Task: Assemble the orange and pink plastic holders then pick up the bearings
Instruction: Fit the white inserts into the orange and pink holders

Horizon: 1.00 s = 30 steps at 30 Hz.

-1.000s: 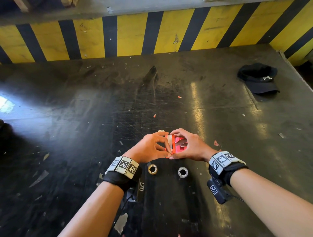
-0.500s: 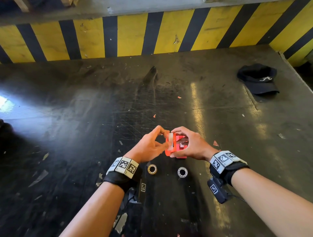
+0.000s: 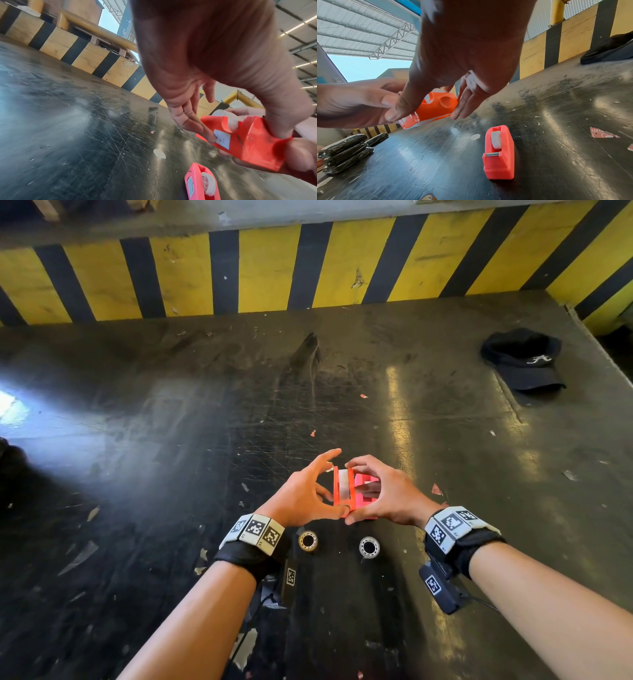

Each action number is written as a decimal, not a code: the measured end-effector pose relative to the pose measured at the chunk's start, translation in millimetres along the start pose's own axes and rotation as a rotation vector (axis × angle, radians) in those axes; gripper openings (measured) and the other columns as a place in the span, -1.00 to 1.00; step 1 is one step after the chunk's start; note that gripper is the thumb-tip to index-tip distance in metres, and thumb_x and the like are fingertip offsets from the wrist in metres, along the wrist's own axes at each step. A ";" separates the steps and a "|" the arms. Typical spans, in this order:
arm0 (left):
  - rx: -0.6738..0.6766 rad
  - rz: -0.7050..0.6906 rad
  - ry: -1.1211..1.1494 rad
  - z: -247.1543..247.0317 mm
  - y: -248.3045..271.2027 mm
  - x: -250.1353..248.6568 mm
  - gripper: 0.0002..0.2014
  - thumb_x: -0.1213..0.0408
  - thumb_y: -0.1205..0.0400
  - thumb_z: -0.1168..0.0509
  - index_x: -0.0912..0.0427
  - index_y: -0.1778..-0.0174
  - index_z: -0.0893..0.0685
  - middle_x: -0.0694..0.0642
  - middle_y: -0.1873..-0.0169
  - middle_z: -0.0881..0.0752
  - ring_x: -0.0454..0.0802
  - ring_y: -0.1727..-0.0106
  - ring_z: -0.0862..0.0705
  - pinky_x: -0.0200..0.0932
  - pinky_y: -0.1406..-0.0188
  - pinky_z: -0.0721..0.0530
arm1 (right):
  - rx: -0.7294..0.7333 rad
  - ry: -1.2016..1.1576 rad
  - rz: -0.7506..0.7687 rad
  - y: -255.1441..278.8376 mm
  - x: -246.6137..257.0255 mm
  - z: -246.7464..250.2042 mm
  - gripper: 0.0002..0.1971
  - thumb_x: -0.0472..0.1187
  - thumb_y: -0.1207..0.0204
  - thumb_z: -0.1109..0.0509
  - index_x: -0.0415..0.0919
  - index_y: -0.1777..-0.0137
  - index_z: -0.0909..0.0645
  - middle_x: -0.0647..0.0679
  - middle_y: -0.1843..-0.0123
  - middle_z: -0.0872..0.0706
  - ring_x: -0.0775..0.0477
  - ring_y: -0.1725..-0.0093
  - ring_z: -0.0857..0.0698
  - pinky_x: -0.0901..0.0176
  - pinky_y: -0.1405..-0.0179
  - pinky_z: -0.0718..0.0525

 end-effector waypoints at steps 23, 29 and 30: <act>-0.019 0.141 -0.189 -17.5 -49.5 58.9 0.13 0.19 -0.35 -0.71 0.02 -0.79 -0.20 0.08 -0.54 -0.58 -0.11 -0.14 -0.76 0.01 -0.32 -0.77 | 0.079 0.524 -0.227 -28.5 -71.5 7.4 0.21 0.04 -0.20 -0.80 0.06 -0.78 -0.15 0.06 -0.76 -0.29 -0.16 -0.67 -0.43 -0.24 -0.58 -0.52; 0.009 0.188 -0.231 -39.7 -65.6 84.4 0.15 0.13 -0.31 -0.67 0.05 -0.79 -0.17 0.12 -0.65 -0.47 0.10 -0.43 -0.69 0.19 -0.49 -0.67 | 0.095 0.604 -0.277 -36.2 -91.2 -6.6 0.30 0.08 -0.16 -0.82 0.07 -0.80 -0.05 0.05 -0.79 -0.27 -0.26 -0.64 -0.46 -0.34 -0.53 -0.54; 0.009 0.196 -0.231 -41.8 -66.9 86.9 0.15 0.14 -0.32 -0.67 0.05 -0.79 -0.17 0.12 -0.65 -0.47 0.07 -0.41 -0.70 0.18 -0.48 -0.67 | 0.082 0.613 -0.278 -37.6 -92.1 -8.0 0.28 0.07 -0.18 -0.81 0.06 -0.80 -0.05 0.05 -0.78 -0.28 -0.26 -0.63 -0.48 -0.33 -0.52 -0.54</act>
Point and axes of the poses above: each hand's wrist, its own y-axis away from the middle knuckle, its own z-axis out of the back of the hand, x = y × z, the point moved 3 cm from there along -y, towards the middle knuckle
